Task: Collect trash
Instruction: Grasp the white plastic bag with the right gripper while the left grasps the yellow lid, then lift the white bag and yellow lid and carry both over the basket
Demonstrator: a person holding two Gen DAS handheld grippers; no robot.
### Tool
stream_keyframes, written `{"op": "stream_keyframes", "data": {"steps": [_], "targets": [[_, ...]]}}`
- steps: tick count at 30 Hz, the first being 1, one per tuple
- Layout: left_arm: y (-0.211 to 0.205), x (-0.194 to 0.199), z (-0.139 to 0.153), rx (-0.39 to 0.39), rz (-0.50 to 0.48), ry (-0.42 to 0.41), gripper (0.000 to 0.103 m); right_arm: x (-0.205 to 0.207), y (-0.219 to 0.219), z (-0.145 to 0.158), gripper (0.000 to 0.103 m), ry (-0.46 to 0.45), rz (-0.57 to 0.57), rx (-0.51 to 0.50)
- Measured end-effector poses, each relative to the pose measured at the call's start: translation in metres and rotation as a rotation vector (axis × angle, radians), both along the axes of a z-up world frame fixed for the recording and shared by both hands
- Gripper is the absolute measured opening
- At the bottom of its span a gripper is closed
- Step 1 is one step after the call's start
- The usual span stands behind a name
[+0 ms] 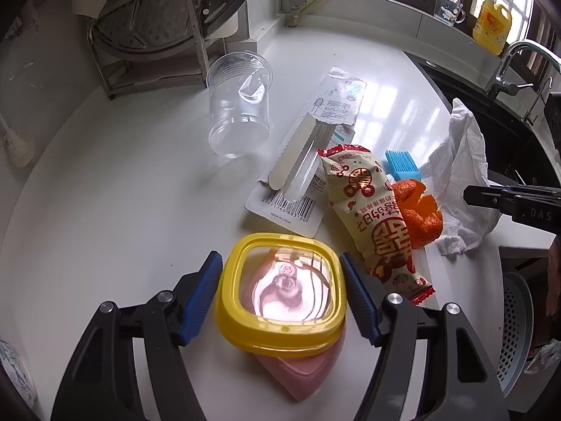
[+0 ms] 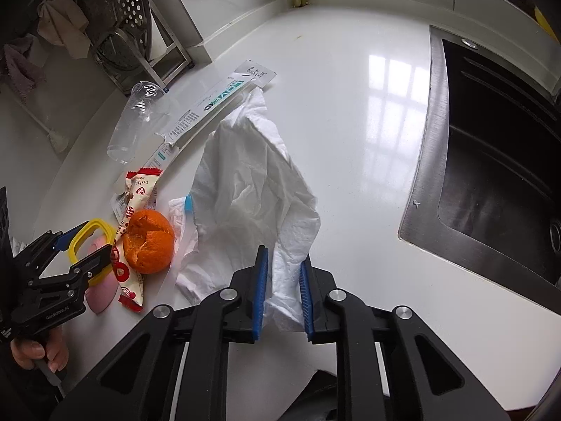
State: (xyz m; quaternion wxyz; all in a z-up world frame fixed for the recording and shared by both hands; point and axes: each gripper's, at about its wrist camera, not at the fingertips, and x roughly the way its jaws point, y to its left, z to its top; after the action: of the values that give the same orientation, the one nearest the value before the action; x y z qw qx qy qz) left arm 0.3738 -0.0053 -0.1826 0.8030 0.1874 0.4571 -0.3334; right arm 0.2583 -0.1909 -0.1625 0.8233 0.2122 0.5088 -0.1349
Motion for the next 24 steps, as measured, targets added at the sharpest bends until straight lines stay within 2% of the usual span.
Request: {"op": "stream_keyframes", "data": {"steps": [4, 12, 24], "targets": [[0.002, 0.0, 0.005, -0.009, 0.018, -0.001, 0.066, -0.002, 0.001, 0.008, 0.006, -0.035, 0.001, 0.01], [0.011, 0.001, 0.027, -0.034, 0.057, -0.025, 0.066, -0.008, 0.0, 0.033, 0.005, -0.098, -0.005, 0.018], [0.019, -0.022, 0.056, -0.087, 0.076, -0.033, 0.066, -0.019, -0.001, 0.095, 0.004, -0.222, -0.002, -0.012]]}}
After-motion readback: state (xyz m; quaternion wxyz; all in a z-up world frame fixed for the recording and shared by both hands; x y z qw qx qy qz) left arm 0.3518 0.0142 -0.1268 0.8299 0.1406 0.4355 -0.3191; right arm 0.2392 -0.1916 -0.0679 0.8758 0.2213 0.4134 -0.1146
